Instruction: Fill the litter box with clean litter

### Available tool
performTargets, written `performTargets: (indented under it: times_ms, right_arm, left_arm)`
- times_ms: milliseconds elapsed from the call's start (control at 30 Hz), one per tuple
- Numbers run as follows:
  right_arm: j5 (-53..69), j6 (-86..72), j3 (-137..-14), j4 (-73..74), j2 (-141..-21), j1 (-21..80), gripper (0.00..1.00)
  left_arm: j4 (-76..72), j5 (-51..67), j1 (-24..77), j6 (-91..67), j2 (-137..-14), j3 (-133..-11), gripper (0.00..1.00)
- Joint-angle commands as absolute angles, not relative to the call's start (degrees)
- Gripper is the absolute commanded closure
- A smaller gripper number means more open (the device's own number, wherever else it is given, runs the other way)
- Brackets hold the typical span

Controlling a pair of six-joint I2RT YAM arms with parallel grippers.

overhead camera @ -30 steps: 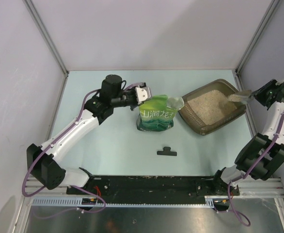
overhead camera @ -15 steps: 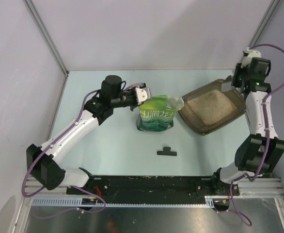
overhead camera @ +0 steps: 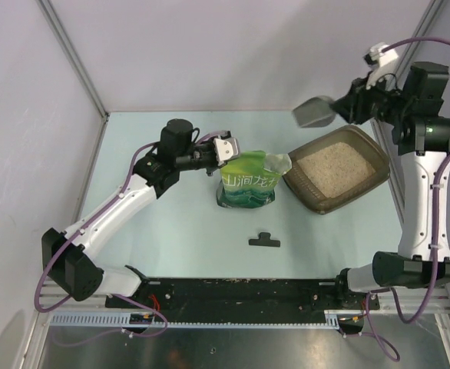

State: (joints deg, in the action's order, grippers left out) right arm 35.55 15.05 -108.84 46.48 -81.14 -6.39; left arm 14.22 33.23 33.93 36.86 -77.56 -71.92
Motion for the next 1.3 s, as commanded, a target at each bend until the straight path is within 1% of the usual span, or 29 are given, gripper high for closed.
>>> performTargets:
  times_ms: [0, 67, 200, 367, 500, 700, 833, 1033, 1267]
  right_arm:
    - [50.19, 17.04, -112.32, 57.82, -82.26, -0.19, 1.00]
    - [50.27, 20.21, -112.33, 61.33, -83.05, 2.96, 1.00]
    - [48.87, 24.16, -111.97, 64.07, -84.63, 5.88, 1.00]
    - [46.41, 29.96, -113.03, 68.02, -85.78, 8.17, 1.00]
    - [44.39, 31.63, -112.59, 68.91, -85.96, 8.79, 1.00]
    - [37.10, 32.69, -108.99, 67.76, -86.04, 12.57, 1.00]
    - [36.65, 32.26, -107.58, 67.94, -85.43, 13.62, 1.00]
    - [38.32, 30.42, -101.26, 65.22, -79.28, 13.98, 1.00]
    - [33.41, 29.79, -96.42, 59.15, -74.62, 13.80, 1.00]
  left_arm:
    - [8.79, 34.37, 33.58, 35.42, -73.74, -72.16, 1.00]
    - [8.70, 34.19, 33.66, 35.51, -73.30, -71.98, 1.00]
    - [8.70, 34.01, 33.58, 35.07, -72.95, -71.28, 1.00]
    - [8.70, 33.92, 33.58, 35.16, -72.51, -71.19, 1.00]
    - [8.53, 34.10, 33.58, 34.72, -72.42, -71.19, 1.00]
    - [7.91, 34.89, 33.66, 34.37, -72.07, -71.10, 1.00]
    - [7.38, 35.06, 33.66, 33.66, -71.54, -70.75, 1.00]
    - [7.38, 35.33, 33.75, 32.61, -71.72, -70.49, 1.00]
    - [7.30, 34.98, 33.75, 32.08, -71.54, -70.49, 1.00]
